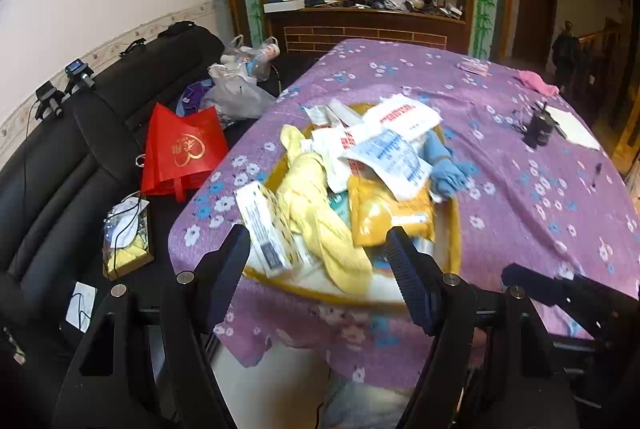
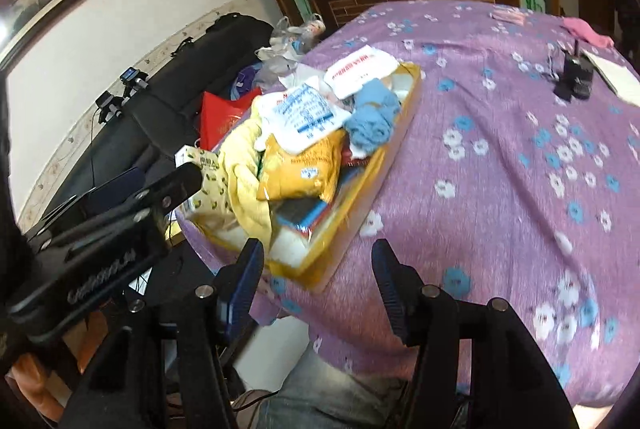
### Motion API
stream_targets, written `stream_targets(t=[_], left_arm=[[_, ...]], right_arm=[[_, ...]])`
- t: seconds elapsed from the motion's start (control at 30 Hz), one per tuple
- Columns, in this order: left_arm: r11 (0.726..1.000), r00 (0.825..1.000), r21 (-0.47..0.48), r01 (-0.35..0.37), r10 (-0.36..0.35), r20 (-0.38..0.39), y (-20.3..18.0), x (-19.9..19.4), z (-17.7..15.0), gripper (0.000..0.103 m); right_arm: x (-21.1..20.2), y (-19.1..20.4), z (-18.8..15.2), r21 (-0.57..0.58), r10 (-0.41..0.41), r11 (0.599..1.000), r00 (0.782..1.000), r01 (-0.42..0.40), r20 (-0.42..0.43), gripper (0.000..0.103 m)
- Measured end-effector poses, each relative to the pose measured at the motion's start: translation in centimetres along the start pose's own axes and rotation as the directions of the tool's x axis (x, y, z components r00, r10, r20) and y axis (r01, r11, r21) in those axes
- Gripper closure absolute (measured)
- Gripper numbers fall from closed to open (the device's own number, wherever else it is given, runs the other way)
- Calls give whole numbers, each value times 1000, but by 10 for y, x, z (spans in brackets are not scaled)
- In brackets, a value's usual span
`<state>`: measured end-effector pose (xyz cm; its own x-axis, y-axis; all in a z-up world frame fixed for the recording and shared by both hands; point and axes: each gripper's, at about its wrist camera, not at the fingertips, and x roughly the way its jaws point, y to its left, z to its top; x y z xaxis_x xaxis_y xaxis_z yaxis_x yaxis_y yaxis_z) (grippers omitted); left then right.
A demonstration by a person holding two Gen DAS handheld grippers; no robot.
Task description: Organize soft objects
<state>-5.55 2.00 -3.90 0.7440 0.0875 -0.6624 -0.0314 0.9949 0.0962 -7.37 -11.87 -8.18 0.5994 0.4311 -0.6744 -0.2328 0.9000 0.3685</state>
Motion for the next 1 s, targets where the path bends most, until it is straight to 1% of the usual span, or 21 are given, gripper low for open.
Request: stream_targets(t=[0.13, 0.2, 0.27, 0.33, 0.53, 0.73, 0.8, 0.87, 1.0], left_arm=[[999, 1000, 32, -2, 2, 7, -7, -10, -1, 32], [999, 1000, 38, -9, 8, 18, -8, -15, 0, 32], [999, 1000, 42, -19, 18, 25, -9, -16, 0, 32], [999, 999, 49, -24, 23, 25, -9, -17, -1, 32], [998, 999, 51, -46, 44, 30, -8, -18, -4, 32], [998, 999, 42, -43, 42, 30, -7, -18, -4, 32], [998, 999, 42, -42, 41, 29, -6, -18, -5, 32], [998, 999, 42, -42, 41, 29, -6, -18, -5, 32], [998, 999, 35, -49, 48, 25, -3, -19, -6, 32]], right_arm=[[-4, 2, -3, 3, -16, 1000, 1000, 16, 1, 47], [-6, 1, -4, 11, -5, 1000, 1000, 5, 4, 47], [-6, 2, -4, 16, -17, 1000, 1000, 17, 8, 47], [-5, 1, -5, 24, -11, 1000, 1000, 11, 5, 47], [-3, 1, -6, 28, -25, 999, 1000, 25, 1, 47], [-2, 2, -8, 35, -39, 999, 999, 39, -1, 47], [-5, 2, -8, 36, -59, 998, 998, 58, 12, 47], [-11, 1, -6, 42, -81, 996, 996, 80, 44, 47], [-21, -1, -3, 51, -94, 995, 992, 90, 86, 47]])
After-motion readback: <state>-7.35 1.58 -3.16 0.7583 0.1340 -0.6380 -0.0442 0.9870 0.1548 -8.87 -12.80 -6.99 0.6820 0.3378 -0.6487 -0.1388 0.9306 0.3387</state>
